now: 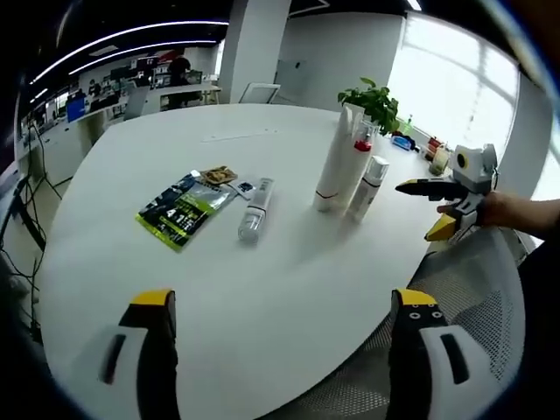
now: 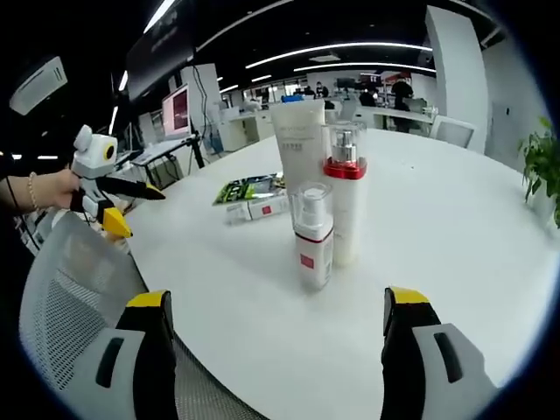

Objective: Arrange the skincare products in the storage area until every visible bottle or jar stands upright without overlapping.

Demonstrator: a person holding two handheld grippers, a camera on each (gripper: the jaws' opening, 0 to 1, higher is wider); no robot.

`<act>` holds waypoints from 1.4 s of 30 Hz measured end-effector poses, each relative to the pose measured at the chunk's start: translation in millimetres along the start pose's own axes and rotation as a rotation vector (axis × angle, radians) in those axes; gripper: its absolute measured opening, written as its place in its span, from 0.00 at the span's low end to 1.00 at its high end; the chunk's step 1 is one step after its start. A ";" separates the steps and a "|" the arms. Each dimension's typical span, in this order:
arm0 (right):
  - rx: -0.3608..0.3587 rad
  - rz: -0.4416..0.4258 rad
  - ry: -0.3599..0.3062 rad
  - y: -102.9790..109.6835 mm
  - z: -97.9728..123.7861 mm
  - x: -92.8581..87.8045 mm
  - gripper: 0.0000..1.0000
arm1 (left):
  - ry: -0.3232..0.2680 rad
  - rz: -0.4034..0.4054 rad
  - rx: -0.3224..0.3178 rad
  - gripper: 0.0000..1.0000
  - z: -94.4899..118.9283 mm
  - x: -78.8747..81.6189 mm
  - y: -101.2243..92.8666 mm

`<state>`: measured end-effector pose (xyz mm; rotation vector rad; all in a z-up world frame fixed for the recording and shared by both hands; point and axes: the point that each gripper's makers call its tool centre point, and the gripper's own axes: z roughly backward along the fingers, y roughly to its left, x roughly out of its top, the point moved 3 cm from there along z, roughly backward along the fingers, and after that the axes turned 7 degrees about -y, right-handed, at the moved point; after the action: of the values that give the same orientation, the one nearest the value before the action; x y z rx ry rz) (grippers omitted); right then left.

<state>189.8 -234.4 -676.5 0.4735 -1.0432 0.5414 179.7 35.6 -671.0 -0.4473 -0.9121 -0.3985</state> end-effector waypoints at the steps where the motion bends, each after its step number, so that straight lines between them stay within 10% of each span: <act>1: -0.002 0.005 0.000 -0.5 0.1 -0.6 1.00 | 0.002 0.000 -0.005 0.91 -2.4 1.1 -0.6; 42: -0.036 0.067 0.012 -6.2 2.9 -1.5 0.99 | 0.145 -0.223 -0.061 0.63 -94.4 28.2 17.0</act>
<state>191.1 -241.3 -677.3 0.4048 -1.0584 0.5832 266.3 -4.0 -701.5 -0.3686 -0.8128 -0.6552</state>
